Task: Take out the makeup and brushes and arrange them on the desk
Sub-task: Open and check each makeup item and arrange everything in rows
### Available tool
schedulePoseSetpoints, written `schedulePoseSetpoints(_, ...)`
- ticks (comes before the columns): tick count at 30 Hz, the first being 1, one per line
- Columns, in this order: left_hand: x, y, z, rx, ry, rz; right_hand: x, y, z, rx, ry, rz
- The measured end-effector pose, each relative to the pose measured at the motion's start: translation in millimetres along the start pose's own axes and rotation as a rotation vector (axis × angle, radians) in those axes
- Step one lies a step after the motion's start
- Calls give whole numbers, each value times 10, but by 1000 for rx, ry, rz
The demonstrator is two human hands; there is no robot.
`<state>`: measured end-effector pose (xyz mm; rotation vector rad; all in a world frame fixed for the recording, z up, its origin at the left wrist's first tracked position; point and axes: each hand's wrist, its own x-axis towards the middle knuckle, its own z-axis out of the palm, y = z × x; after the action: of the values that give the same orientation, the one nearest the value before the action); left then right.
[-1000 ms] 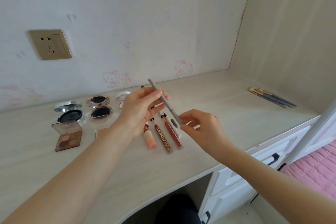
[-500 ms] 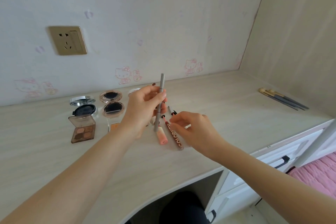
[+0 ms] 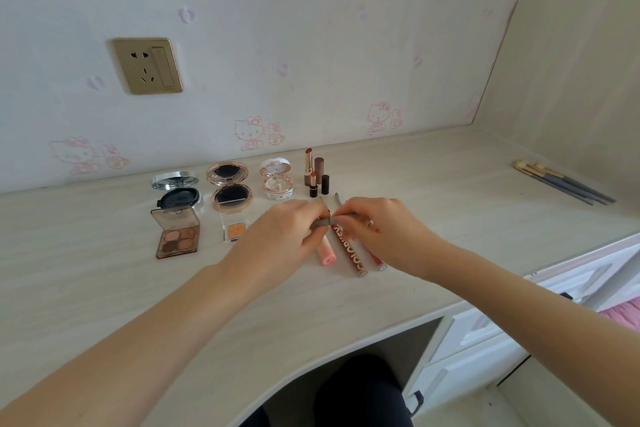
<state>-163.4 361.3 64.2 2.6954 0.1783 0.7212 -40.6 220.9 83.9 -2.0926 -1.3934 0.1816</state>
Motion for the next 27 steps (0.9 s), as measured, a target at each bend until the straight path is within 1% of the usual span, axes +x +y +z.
schedulePoseSetpoints(3,-82,-11,-21,162,-22,85,-51,26,16,-142,-77,-127)
schedulePoseSetpoints(6,-129,15,-40,312,36,212,-83,26,63,-317,-116,-215)
schedulePoseSetpoints(10,-157,-23,-24,344,6,245,-82,57,98,-454,-3,-370)
schedulePoseSetpoints(14,-188,-99,-32,404,-66,186,-101,91,50,-481,80,-475)
schedulePoseSetpoints(17,-215,-140,-51,398,-116,148,-139,87,2,-401,96,-466)
schedulePoseSetpoints(19,-220,-123,-78,398,-165,114,-152,92,-16,-364,89,-408)
schedulePoseSetpoints(23,-210,-83,-119,366,-214,57,-162,141,-27,-375,93,-334)
schedulePoseSetpoints(27,-194,-86,-134,204,-166,-27,-185,164,-58,-362,102,-283)
